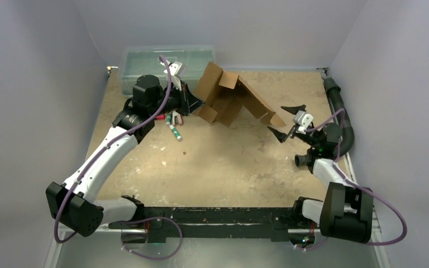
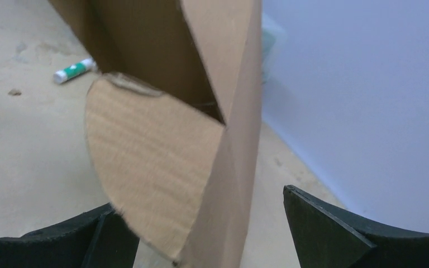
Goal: Fold the paper box
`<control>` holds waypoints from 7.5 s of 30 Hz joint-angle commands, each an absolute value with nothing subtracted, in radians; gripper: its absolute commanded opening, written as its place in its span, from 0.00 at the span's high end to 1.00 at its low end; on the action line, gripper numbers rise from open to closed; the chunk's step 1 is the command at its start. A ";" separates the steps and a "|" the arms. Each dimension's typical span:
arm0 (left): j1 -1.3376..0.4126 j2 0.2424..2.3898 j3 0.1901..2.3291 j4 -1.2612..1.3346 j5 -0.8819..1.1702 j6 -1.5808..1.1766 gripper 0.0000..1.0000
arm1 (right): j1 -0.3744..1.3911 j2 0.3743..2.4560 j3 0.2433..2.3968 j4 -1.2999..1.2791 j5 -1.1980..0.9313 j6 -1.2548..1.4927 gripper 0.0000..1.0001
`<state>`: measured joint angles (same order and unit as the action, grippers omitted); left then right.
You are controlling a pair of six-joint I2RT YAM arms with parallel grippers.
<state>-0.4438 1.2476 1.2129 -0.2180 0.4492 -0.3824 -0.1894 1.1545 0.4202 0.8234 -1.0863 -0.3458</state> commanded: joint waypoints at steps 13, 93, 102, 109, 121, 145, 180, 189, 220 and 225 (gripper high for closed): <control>-0.426 1.265 1.174 -0.212 0.477 -0.419 1.00 | -0.178 1.246 0.397 1.184 -1.035 -0.237 0.34; -0.376 0.967 1.055 -0.256 0.273 -0.425 0.22 | -0.216 0.938 0.914 -0.191 -0.909 -0.271 1.00; -0.377 0.644 0.734 -0.102 0.357 -0.430 0.16 | -0.232 0.919 0.877 -0.163 -0.970 -0.268 1.00; -0.379 0.562 0.410 0.362 0.367 -0.660 0.34 | -0.245 0.914 0.857 -0.149 -1.001 -0.258 1.00; -0.655 0.860 0.386 0.512 0.145 -0.545 0.50 | -0.248 0.918 0.836 -0.124 -1.026 -0.240 1.00; -0.707 1.162 0.469 0.780 -0.059 -0.520 0.63 | -0.248 0.922 0.849 -0.245 -1.158 -0.381 1.00; -0.641 1.297 0.720 0.622 -0.132 -0.418 0.81 | -0.248 0.936 0.931 -0.623 -1.386 -0.754 1.00; -0.504 1.266 0.677 0.685 0.194 -0.495 0.67 | -0.248 0.940 0.878 -0.359 -1.201 -0.478 1.00; -0.379 1.422 0.810 0.949 0.369 -0.665 0.47 | -0.248 0.937 0.870 -0.358 -1.169 -0.473 1.00; -0.380 1.457 0.814 1.010 0.377 -0.681 0.56 | -0.248 0.938 0.868 -0.358 -1.173 -0.472 1.00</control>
<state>-0.3862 1.4410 0.7712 0.8772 0.3527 -0.6468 -0.2436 0.9432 0.8749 -0.3775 -1.1694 -0.4786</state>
